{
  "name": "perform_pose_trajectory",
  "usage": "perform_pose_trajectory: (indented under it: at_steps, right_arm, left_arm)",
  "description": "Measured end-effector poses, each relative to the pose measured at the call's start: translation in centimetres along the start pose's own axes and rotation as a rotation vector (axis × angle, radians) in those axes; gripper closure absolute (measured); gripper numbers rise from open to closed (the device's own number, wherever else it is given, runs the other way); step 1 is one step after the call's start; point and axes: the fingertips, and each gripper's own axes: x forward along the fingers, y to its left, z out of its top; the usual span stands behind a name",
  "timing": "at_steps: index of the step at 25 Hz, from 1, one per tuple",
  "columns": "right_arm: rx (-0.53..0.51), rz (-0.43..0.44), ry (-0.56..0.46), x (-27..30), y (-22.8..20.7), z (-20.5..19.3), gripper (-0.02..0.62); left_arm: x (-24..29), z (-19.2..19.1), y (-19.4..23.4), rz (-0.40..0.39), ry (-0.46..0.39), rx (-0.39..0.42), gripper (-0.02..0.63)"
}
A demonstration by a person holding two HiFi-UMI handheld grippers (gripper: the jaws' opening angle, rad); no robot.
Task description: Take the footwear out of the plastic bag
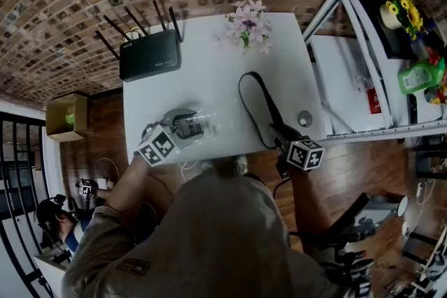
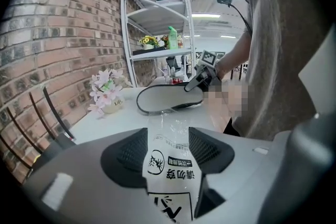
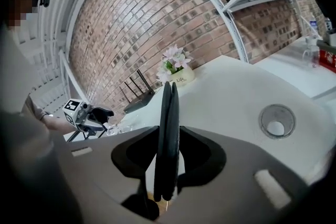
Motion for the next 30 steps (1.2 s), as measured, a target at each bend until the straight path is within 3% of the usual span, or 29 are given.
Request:
perform_pose_trajectory:
  at_steps: [3,7,19,26,30]
  right_arm:
    - [0.029,0.011,0.003,0.6,0.5,-0.5,0.459]
    - [0.046,-0.045,0.005,0.8,-0.8,-1.0,0.423]
    - [-0.12,-0.258,0.109,0.1,-3.8,-2.1,0.233]
    - [-0.162,-0.286,0.068,-1.1,-3.6,-0.9,0.225]
    - [-0.207,-0.267,0.019,-1.7,-1.6,0.1,0.272]
  left_arm:
    - [0.2,0.1,-0.4,-0.01,-0.004,0.003,0.364]
    - [0.3,0.1,-0.7,-0.015,-0.003,0.0,0.365]
    - [0.2,0.2,-0.5,-0.008,-0.023,-0.024,0.365]
    - [0.0,0.5,-0.8,0.002,-0.071,-0.084,0.365]
    - [-0.4,0.5,-1.2,0.01,-0.099,-0.108,0.365]
